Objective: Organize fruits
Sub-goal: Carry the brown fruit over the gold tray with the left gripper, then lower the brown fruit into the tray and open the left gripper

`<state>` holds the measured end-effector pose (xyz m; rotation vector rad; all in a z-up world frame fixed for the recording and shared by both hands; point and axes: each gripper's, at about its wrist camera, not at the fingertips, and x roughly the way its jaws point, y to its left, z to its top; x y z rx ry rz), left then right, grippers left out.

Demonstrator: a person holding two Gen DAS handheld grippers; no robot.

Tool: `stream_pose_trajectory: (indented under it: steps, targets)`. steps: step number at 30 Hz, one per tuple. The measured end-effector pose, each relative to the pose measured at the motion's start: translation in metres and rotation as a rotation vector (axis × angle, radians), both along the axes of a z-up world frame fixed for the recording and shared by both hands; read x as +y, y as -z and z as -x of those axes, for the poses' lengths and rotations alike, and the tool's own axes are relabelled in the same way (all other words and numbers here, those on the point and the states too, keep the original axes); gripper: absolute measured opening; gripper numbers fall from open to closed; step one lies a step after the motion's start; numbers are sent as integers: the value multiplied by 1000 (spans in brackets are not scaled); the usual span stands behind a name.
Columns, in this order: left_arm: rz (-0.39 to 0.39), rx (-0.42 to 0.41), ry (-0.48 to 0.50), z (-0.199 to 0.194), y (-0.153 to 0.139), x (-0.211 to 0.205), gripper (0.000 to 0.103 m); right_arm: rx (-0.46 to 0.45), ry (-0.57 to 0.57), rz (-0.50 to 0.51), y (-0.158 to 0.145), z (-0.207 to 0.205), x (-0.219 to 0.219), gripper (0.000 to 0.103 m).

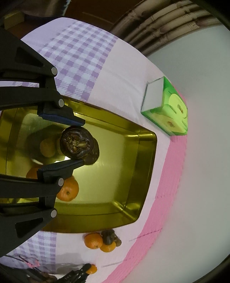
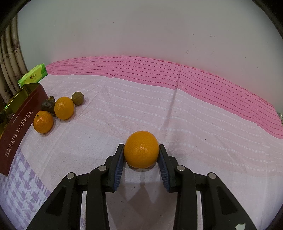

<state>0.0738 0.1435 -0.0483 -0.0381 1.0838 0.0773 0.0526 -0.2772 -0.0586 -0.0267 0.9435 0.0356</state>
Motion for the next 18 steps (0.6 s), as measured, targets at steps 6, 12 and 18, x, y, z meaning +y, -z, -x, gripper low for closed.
stream_pose_trajectory:
  steps: [6, 12, 18]
  targets:
    - [4, 12, 0, 0, 7, 2, 39, 0, -3, 6, 1, -1, 0, 35]
    - [-5, 9, 2, 1, 6, 1, 39, 0, -4, 9, 0, -2, 1, 35]
    - [9, 11, -7, 1, 8, 4, 40, 0, -4, 9, 0, -2, 2, 35]
